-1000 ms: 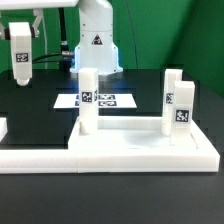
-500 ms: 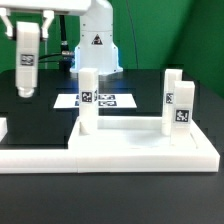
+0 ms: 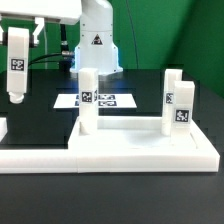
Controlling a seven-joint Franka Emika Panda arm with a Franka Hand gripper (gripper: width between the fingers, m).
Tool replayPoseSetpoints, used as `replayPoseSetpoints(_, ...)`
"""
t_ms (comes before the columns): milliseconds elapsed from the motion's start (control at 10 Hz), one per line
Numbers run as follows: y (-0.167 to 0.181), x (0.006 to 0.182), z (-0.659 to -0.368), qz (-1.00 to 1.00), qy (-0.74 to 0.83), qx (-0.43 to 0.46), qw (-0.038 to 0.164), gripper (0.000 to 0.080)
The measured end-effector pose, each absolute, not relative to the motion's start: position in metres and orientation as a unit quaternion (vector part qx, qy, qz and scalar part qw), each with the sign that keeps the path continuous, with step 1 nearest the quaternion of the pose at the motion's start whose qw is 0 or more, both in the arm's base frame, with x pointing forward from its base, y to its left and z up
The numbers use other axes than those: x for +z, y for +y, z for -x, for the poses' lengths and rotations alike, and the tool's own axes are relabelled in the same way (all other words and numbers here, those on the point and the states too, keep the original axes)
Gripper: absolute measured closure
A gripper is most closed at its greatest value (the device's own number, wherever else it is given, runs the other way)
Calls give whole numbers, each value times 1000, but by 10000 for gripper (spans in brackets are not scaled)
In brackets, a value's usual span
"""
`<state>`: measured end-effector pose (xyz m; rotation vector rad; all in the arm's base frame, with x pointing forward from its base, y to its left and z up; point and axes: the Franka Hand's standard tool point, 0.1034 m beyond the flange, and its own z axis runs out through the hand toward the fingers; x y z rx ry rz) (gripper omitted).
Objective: Assemble desk
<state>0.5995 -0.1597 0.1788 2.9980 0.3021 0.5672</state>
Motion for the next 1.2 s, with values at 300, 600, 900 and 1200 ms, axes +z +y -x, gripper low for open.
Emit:
replayPoseSetpoints(300,-129,187,-622,-980,65,188,18,509)
replayPoseSetpoints(600,-131,186,-620,-980,68,187,20,509)
replayPoseSetpoints(900,-136,175,-608,-981,60,184,5,509)
replayPoseSetpoints(1200,-105,169,-618,-980,44,194,-9,509)
